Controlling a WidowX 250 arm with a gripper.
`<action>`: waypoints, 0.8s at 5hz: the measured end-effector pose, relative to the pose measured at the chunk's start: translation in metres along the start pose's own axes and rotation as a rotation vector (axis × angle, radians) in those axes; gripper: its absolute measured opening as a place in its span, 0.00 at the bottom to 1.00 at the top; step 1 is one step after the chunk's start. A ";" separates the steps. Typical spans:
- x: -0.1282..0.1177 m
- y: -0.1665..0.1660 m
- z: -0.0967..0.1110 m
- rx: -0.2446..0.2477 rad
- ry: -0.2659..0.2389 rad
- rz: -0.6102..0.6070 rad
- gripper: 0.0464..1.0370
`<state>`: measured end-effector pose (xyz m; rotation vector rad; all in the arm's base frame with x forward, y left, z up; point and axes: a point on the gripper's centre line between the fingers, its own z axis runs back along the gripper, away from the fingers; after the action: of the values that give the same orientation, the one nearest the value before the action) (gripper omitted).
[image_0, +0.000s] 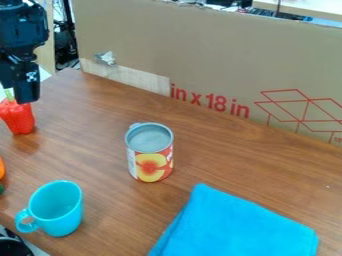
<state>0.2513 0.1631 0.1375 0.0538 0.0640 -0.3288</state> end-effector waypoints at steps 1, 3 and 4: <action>0.001 -0.002 -0.009 -0.028 0.017 -0.001 0.96; -0.008 0.046 0.008 0.016 -0.047 0.033 0.96; -0.011 0.058 0.000 0.011 -0.010 0.046 0.96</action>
<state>0.2598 0.2217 0.1406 0.0643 0.0511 -0.2834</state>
